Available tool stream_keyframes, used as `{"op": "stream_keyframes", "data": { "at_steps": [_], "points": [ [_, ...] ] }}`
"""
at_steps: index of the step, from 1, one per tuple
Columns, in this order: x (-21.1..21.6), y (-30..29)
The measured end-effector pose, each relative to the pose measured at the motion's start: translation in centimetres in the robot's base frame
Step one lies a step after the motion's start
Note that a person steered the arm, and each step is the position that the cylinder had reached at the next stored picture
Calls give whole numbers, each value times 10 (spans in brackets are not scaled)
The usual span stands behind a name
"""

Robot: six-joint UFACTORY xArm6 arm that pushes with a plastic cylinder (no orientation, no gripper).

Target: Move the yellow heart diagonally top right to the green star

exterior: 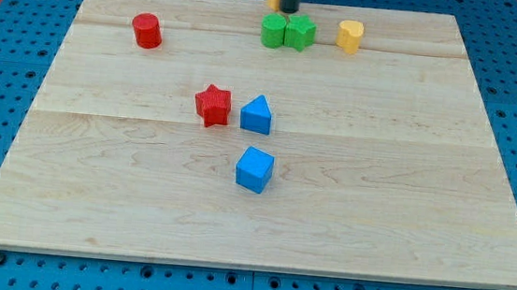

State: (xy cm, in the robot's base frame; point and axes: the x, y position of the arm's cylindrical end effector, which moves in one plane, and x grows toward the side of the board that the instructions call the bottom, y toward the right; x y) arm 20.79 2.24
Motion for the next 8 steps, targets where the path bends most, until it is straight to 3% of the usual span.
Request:
{"op": "stream_keyframes", "data": {
  "at_steps": [2, 4, 7, 8],
  "points": [
    [42, 72],
    [78, 52],
    [72, 80],
    [40, 96]
  ]
}}
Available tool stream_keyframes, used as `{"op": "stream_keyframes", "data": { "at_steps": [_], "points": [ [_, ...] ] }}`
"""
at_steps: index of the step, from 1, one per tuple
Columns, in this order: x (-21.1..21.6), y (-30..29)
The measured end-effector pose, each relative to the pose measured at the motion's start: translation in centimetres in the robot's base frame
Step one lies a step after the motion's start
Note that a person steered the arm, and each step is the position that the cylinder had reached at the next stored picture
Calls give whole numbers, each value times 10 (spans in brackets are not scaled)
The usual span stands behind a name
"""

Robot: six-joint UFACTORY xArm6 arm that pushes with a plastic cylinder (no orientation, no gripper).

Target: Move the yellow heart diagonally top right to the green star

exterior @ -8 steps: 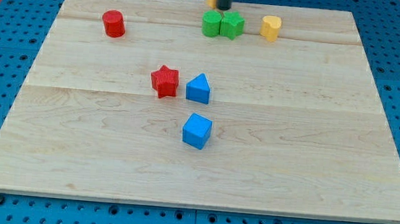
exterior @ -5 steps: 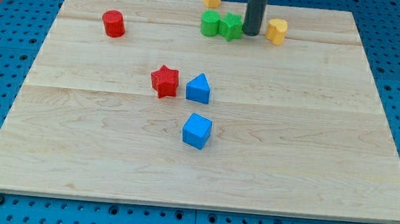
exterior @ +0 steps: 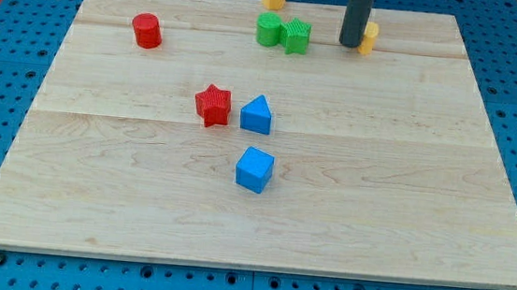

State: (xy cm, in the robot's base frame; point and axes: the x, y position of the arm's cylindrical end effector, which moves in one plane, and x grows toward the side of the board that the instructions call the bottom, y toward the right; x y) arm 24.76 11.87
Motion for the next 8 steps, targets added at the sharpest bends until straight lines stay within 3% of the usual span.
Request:
{"op": "stream_keyframes", "data": {
  "at_steps": [1, 2, 3, 4, 5, 6, 7, 8],
  "points": [
    [-33, 14],
    [-36, 2],
    [-36, -58],
    [-17, -72],
    [29, -94],
    [57, -81],
    [24, -50],
    [-18, -94]
  ]
}}
